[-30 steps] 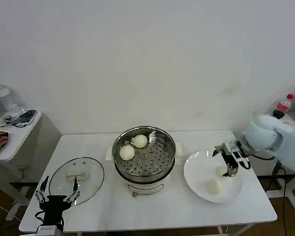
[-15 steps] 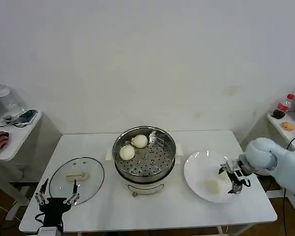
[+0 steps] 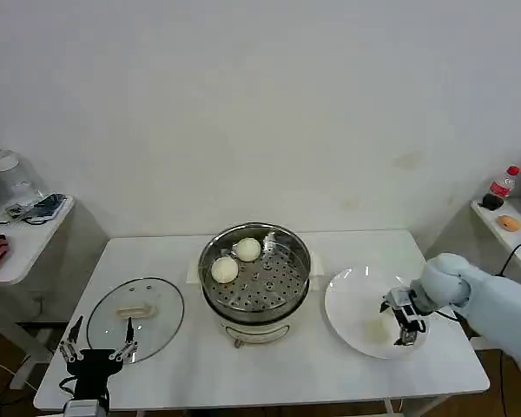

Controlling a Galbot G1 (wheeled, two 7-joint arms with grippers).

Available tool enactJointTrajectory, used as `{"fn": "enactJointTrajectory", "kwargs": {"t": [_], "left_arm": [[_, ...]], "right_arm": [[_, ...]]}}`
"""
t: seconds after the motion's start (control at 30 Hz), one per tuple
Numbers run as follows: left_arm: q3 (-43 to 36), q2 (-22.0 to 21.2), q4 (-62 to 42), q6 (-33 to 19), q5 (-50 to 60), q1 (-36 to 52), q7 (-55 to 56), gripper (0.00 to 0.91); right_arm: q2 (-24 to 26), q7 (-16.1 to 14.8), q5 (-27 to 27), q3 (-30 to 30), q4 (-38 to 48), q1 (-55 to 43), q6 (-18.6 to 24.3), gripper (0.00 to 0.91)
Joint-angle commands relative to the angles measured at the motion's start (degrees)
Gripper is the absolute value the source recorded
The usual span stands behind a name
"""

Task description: Take steamed baozi put them in steamer then cover it.

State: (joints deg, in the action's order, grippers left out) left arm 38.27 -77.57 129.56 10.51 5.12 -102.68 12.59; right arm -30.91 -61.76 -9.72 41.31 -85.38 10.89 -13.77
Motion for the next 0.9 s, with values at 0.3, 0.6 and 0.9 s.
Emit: {"fn": "enactJointTrajectory", "kwargs": {"t": [0.3, 0.6, 0.9], "left_arm": [[0.1, -0.1, -0.2, 0.0, -0.1, 0.2, 0.0, 0.907], [0.2, -0.2, -0.1, -0.1, -0.1, 0.1, 0.0, 0.907], [0.6, 0.0, 0.1, -0.1, -0.3, 0.0, 0.0, 0.907]], "right_arm": [[-4.1, 1.4, -1.4, -1.3, 3.0, 2.0, -1.5, 0.826], [-3.6, 0.8, -1.3, -1.4, 2.5, 2.0, -2.2, 0.635], [-0.7, -1.8, 0.9, 0.0, 0.4, -5.0, -1.5, 0.645]]}}
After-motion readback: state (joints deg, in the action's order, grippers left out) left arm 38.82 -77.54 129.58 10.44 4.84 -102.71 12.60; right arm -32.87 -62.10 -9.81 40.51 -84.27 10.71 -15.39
